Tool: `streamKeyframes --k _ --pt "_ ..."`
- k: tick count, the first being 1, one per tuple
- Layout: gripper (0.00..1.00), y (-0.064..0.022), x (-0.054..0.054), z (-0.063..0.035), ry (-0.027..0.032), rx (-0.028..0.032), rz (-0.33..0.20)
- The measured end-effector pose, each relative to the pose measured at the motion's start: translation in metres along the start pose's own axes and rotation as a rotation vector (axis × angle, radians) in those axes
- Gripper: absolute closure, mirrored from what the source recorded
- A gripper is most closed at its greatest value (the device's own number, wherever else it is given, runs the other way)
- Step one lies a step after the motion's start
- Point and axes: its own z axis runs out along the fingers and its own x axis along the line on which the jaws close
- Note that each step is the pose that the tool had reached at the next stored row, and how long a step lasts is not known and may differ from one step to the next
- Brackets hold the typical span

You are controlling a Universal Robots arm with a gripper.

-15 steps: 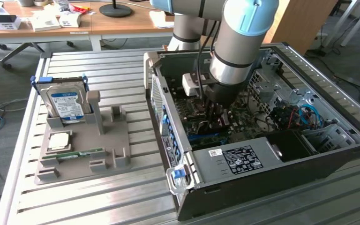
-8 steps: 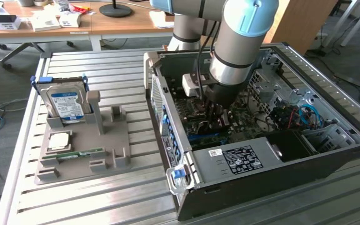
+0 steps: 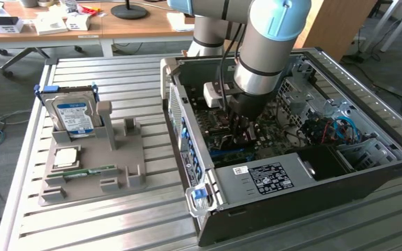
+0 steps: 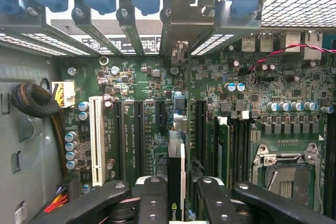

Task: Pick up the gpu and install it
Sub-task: 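Insert the gpu into the slot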

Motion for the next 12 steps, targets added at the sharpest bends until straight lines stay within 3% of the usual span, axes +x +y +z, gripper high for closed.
streamKeyframes --k 12 --pt "0.74 0.0 0.0 0.0002 0.0001 -0.0001 0.0"
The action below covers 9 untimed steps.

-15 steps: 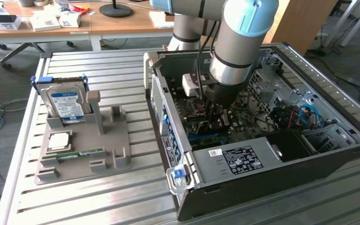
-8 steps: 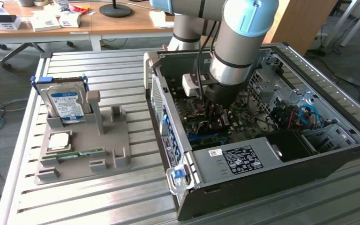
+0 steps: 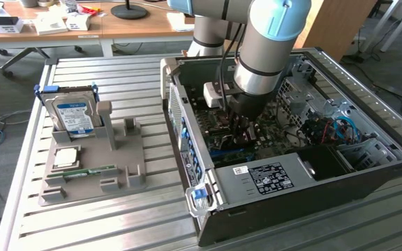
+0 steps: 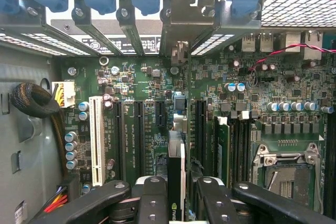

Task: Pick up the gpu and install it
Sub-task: 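Insert the gpu into the slot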

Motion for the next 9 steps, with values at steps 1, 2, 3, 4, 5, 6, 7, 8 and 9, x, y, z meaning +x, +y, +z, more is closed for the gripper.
streamKeyframes --k 1,2,3,4,5,6,7,8,9 --pt "0.74 0.0 0.0 0.0001 0.0 0.0 0.0" --pt "0.74 0.0 0.0 0.0001 0.0 0.0 0.0" --pt "0.74 0.0 0.0 0.0002 -0.0001 0.0001 0.0" --pt "0.74 0.0 0.0 0.0002 0.0 0.0 0.0" --pt "0.74 0.0 0.0 0.0002 -0.0001 0.0 0.0" --pt "0.74 0.0 0.0 0.0002 -0.0001 0.0 0.0" --pt "0.74 0.0 0.0 0.0003 -0.0001 0.0 0.0" --pt "0.74 0.0 0.0 0.0002 -0.0001 0.0 0.0" --pt "0.74 -0.0001 0.0 0.0003 -0.0001 0.0 0.0"
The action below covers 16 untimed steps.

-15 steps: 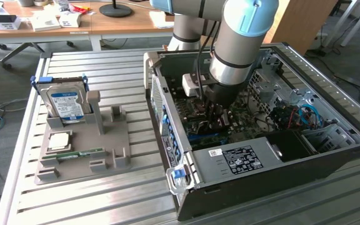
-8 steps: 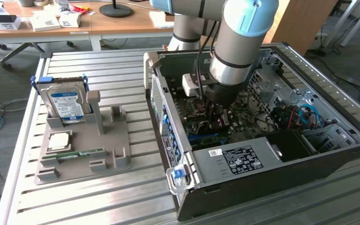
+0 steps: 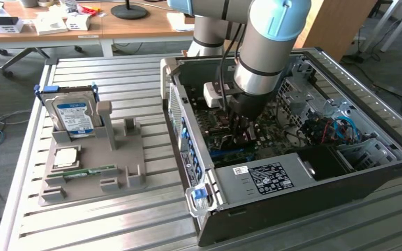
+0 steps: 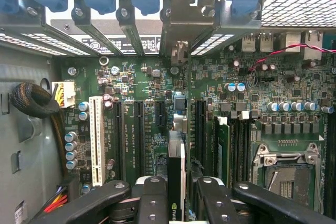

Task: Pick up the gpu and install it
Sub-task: 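Insert the gpu into the slot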

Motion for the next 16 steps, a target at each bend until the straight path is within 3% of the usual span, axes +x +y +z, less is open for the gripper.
streamKeyframes --k 16 --pt "0.74 -0.0006 0.0001 0.0019 0.0001 0.0 0.0"
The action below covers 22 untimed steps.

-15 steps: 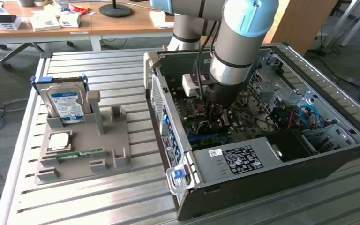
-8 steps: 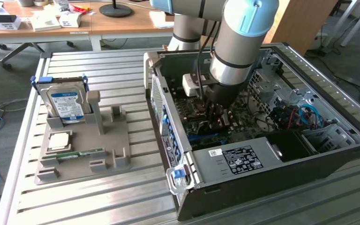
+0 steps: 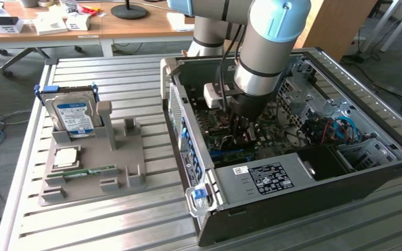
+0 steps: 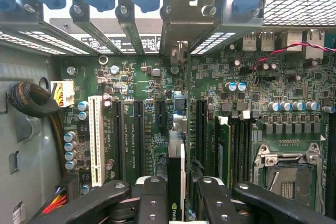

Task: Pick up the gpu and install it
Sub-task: 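Insert the gpu into the slot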

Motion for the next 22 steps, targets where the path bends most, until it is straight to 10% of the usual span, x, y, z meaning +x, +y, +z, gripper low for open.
streamKeyframes --k 22 --pt "0.74 0.0005 -0.0001 0.0034 -0.0002 0.0002 0.0"
